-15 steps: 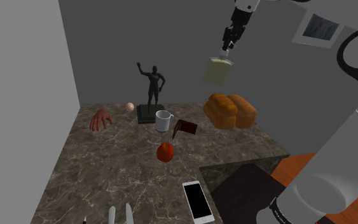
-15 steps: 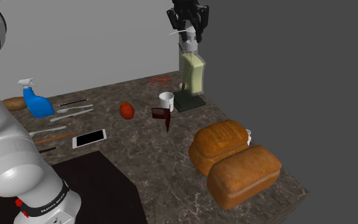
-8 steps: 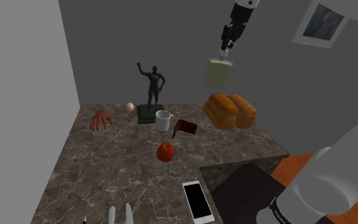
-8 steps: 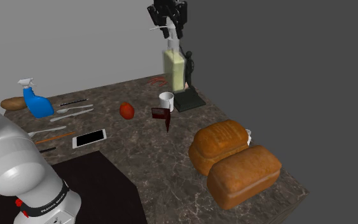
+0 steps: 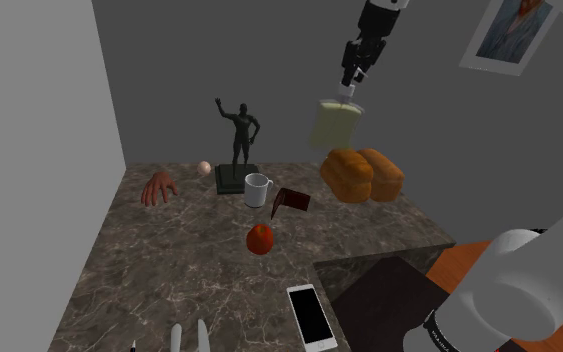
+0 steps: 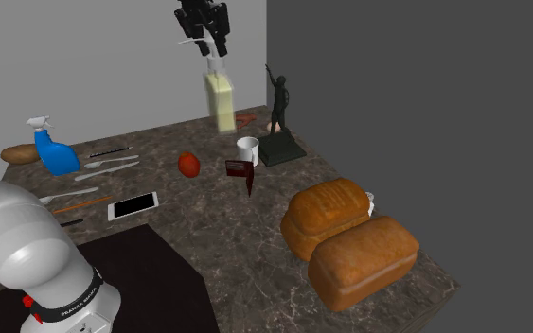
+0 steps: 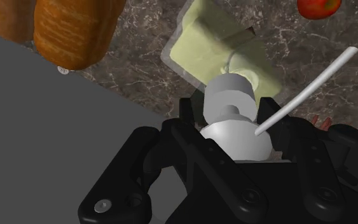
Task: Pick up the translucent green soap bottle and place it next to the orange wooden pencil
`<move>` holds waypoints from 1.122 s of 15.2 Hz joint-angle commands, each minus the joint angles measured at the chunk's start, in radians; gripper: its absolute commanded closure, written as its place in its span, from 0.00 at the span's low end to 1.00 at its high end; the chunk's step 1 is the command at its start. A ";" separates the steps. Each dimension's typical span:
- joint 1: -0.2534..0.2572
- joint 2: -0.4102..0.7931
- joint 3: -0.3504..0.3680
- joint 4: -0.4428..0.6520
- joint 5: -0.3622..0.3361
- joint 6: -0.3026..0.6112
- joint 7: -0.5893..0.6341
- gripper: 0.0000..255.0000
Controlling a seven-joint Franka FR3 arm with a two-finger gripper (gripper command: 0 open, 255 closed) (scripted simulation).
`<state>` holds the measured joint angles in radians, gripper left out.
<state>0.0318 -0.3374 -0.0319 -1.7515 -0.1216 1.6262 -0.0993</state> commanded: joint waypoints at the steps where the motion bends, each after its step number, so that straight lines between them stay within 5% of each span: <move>1: 0.013 -0.040 0.032 -0.029 0.001 -0.016 0.044 1.00; 17: 0.114 -0.192 0.316 -0.111 0.078 -0.123 0.404 1.00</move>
<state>0.1405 -0.5303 0.2639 -1.8652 -0.0497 1.5066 0.2794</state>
